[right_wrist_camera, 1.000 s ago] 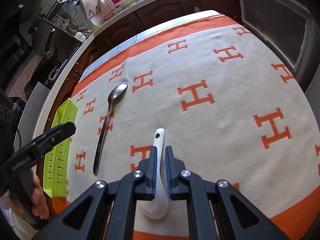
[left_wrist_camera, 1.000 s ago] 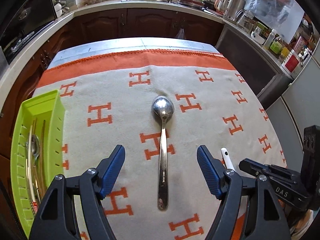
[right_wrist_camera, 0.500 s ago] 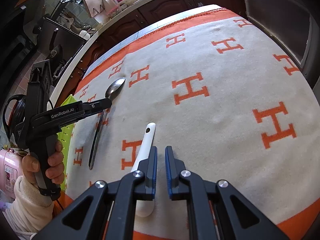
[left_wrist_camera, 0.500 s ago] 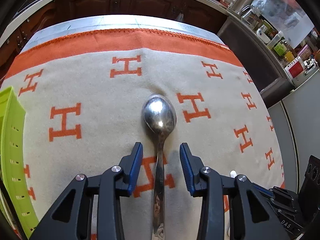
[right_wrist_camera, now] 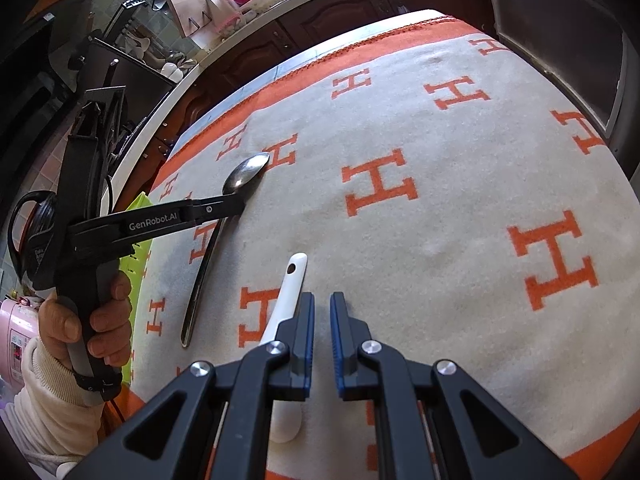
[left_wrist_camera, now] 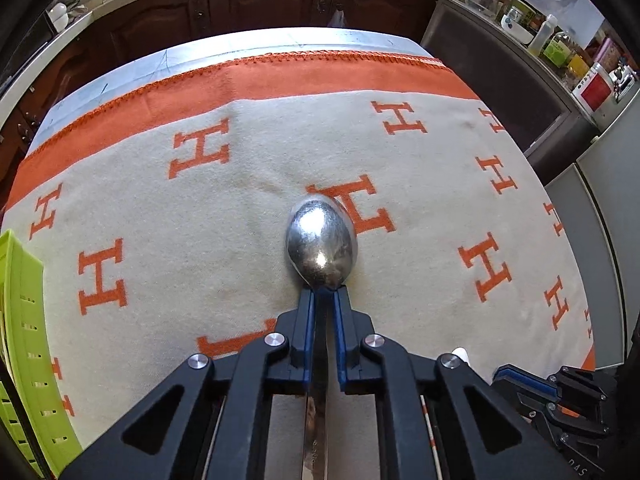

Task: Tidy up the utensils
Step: 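Lift the long metal spoon with the left tool and carry it over the tray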

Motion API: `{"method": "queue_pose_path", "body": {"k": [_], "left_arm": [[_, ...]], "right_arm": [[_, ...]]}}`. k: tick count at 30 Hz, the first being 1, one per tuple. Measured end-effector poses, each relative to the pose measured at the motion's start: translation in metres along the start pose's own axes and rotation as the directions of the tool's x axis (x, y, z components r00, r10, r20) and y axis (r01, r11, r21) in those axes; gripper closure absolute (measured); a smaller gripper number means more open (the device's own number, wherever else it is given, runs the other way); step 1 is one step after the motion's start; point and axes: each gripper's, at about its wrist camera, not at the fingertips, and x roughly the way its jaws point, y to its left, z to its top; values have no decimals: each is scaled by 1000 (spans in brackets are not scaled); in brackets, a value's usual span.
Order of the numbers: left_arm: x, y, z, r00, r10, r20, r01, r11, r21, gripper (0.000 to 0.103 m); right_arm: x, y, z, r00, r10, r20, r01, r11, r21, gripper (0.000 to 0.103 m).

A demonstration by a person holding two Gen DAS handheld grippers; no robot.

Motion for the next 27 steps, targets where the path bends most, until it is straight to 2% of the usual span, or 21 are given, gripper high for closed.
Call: {"method": "queue_pose_path", "body": {"k": [4,7,10,15,21,27], "left_arm": [[0,-2,-3,999,-9,39,10,999,-35,97],[-4,7,-6,996,-68,54,73,992,-99,97],[-15,20,-13,991,-98,96,111,983,-148,98],[-31,36,-25,982,-156,110,175,964,-199,98],[-46,43,-35,979,-154,137,181,959,-219,98],[-83,45,-45,973,-105,208,149,967,-209,98]], "right_arm": [[-1,0,-1,1000,2,0,-2,1000,4,95],[-3,-1,-2,1000,1,1,-1,1000,8,95],[-4,-2,-3,1000,2,2,-2,1000,17,95],[-5,-3,-4,1000,4,-1,-4,1000,24,95],[-13,16,1,999,26,26,-25,999,-43,95],[-11,51,2,998,57,25,-53,989,-139,95]]}}
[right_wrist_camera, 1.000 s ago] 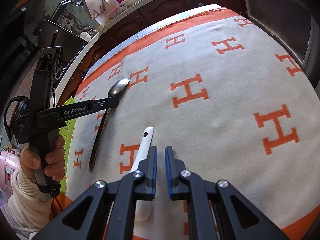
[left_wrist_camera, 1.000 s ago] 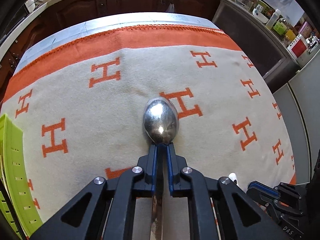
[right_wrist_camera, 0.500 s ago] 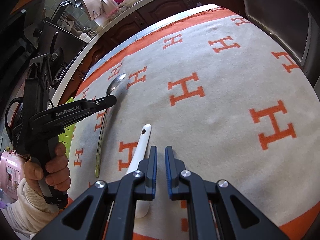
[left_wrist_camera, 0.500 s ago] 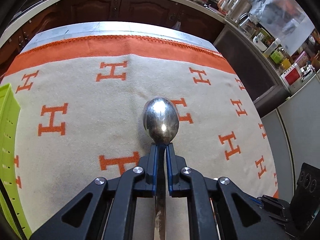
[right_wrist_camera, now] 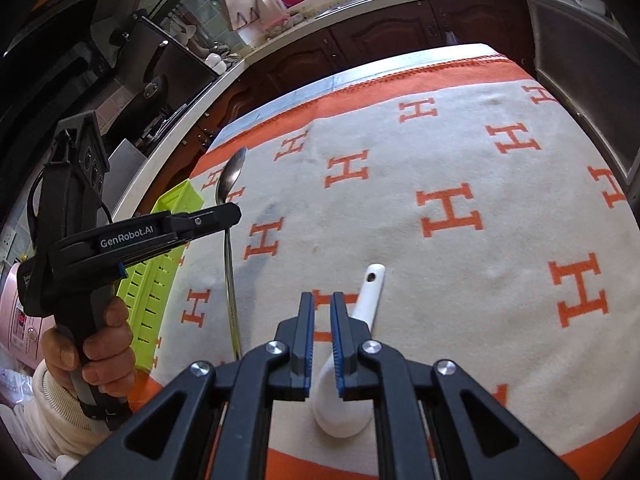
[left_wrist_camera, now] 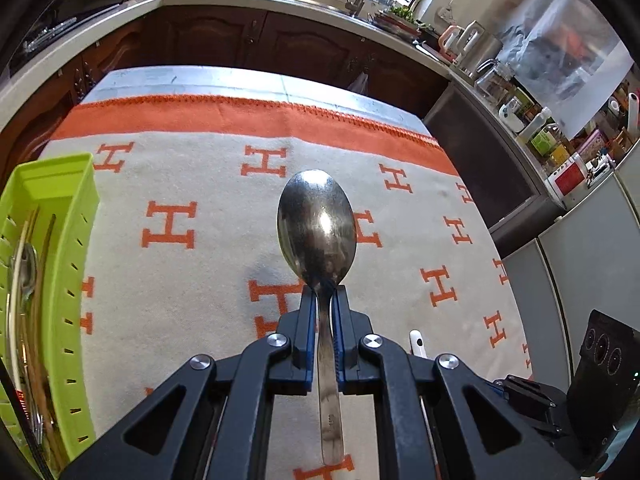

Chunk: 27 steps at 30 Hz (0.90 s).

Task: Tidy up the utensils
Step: 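Lift the long metal spoon with the left tool and carry it over the tray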

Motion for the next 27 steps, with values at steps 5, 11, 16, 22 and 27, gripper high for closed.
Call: {"method": "queue_pose_path", "body": {"k": [5,11,16,22,27], "left_arm": [[-35,3,-6,997,14,81,-14,1000,5,98],[-52,16,-13,994,6,106,-1,999,-44,98],[-75,23,-18,986,-11,164,19,999,-46,98],[-103,33,-21,973,-22,231,41,996,-80,98],[-135,45,-22,962,-10,275,39,994,-100,98]], "right_arm": [[4,9,-4,1000,3,-19,-3,1000,-9,95],[-2,12,-8,1000,-8,-15,8,1000,-2,95],[-7,20,-11,1000,-21,-7,21,1000,-23,95],[-11,25,-13,999,-33,-6,33,999,-24,95],[-16,30,-14,999,-41,6,41,999,-31,95]]}}
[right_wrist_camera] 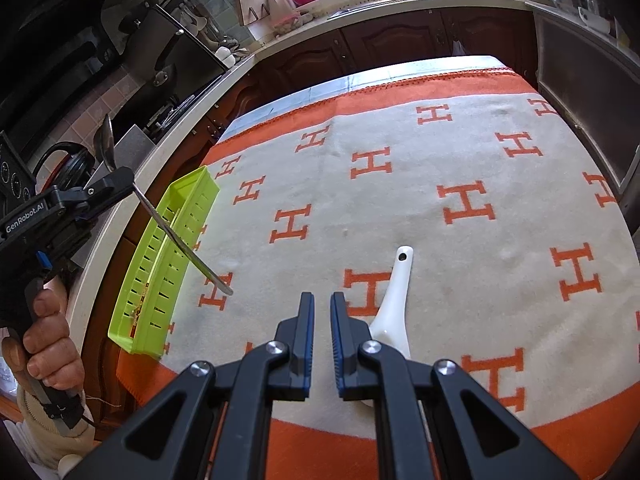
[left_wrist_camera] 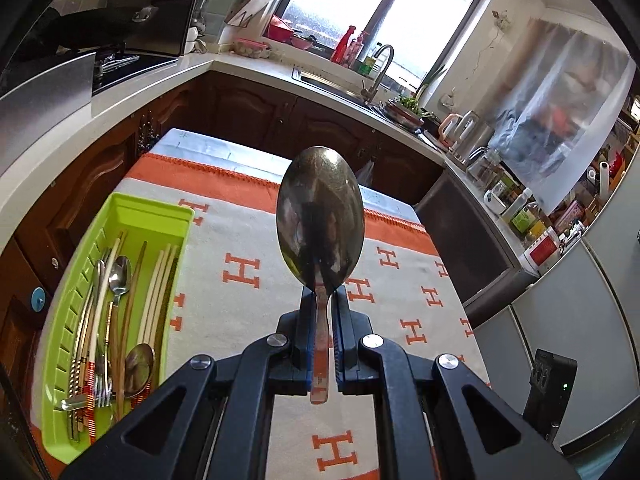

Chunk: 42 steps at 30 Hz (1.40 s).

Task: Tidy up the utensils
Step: 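Lift the long metal spoon with the left tool and carry it over the tray, then lower the spoon into the green tray and open the left tool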

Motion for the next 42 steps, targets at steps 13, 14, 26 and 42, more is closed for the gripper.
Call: {"method": "queue_pose_path", "body": {"k": [13,14,26,42], "left_arm": [[-112,45,13,976,205,76,-205,979,-10,98],[-115,48,13,971,228,73,-228,974,-8,98],[-57,105,-20,918,364,-156,-364,931,29,98],[31,113,9,906,375,-196,-372,927,54,92]], "right_arm": [[4,19,4,1000,11,-7,-11,1000,-16,95],[6,21,4,1000,14,-9,-14,1000,-19,95],[16,33,7,999,3,-32,-4,999,-45,95],[21,12,22,998,-50,-33,50,999,6,95]]}}
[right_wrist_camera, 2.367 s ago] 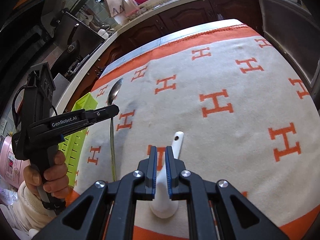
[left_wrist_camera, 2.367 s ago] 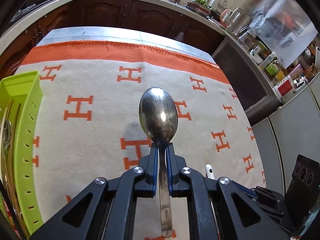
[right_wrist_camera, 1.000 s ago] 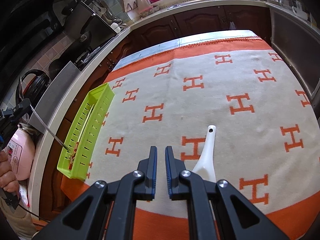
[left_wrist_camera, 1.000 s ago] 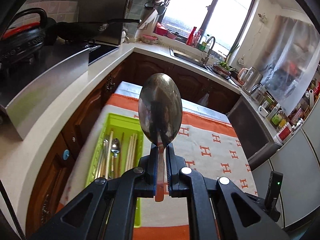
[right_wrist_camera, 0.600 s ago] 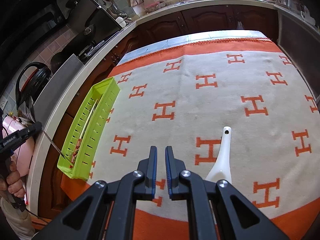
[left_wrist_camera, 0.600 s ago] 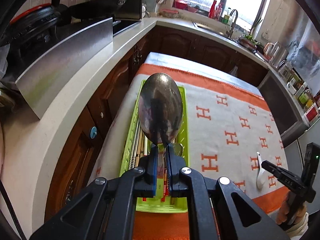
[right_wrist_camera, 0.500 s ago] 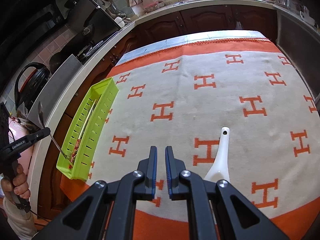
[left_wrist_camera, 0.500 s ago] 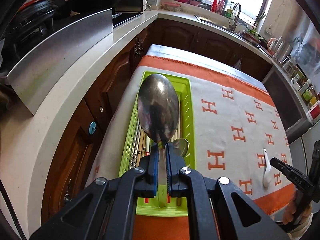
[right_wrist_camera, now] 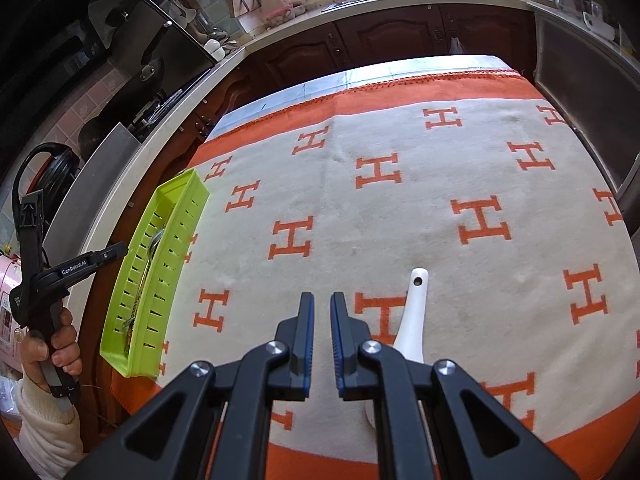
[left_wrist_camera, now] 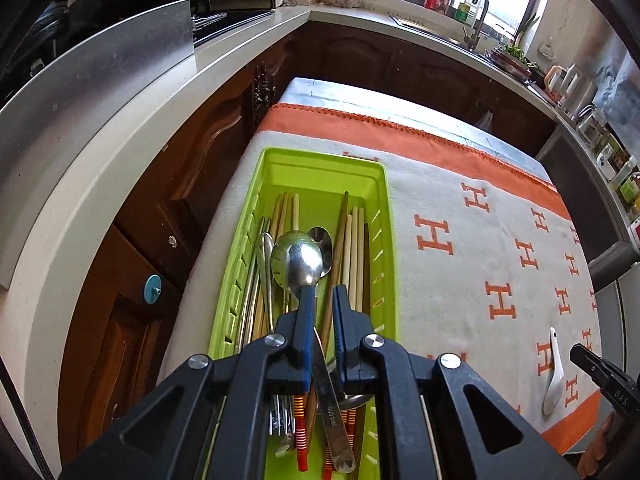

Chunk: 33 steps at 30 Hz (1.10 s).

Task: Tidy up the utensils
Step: 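Lower the spoon into the green tray and open the left tool, then grasp the white ceramic spoon by its handle with the right tool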

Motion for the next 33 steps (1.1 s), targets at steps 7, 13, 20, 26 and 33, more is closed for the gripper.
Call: {"method": "queue_pose_path", "body": {"k": [7,13,20,26,33], "left_arm": [[-16,-28,-3,998,-53,33,51,998,36,56],[-29,-75,-13,987,-154,41,149,983,108,26],[-18,-129,-33,972,-234,-27,235,954,186,20],[-5,-152,-50,962,-258,-84,270,941,202,20],[5,-154,-59,960,-252,-118,271,944,187,20]], "right_arm": [[2,-23,1,1000,-22,-21,23,999,48,95],[-5,-47,-2,999,-39,-35,42,995,89,95],[-10,-65,-16,997,3,-71,3,997,79,73],[-8,-69,-29,995,48,-92,-46,999,24,71],[5,-59,-38,993,69,-100,-79,993,-92,69]]}}
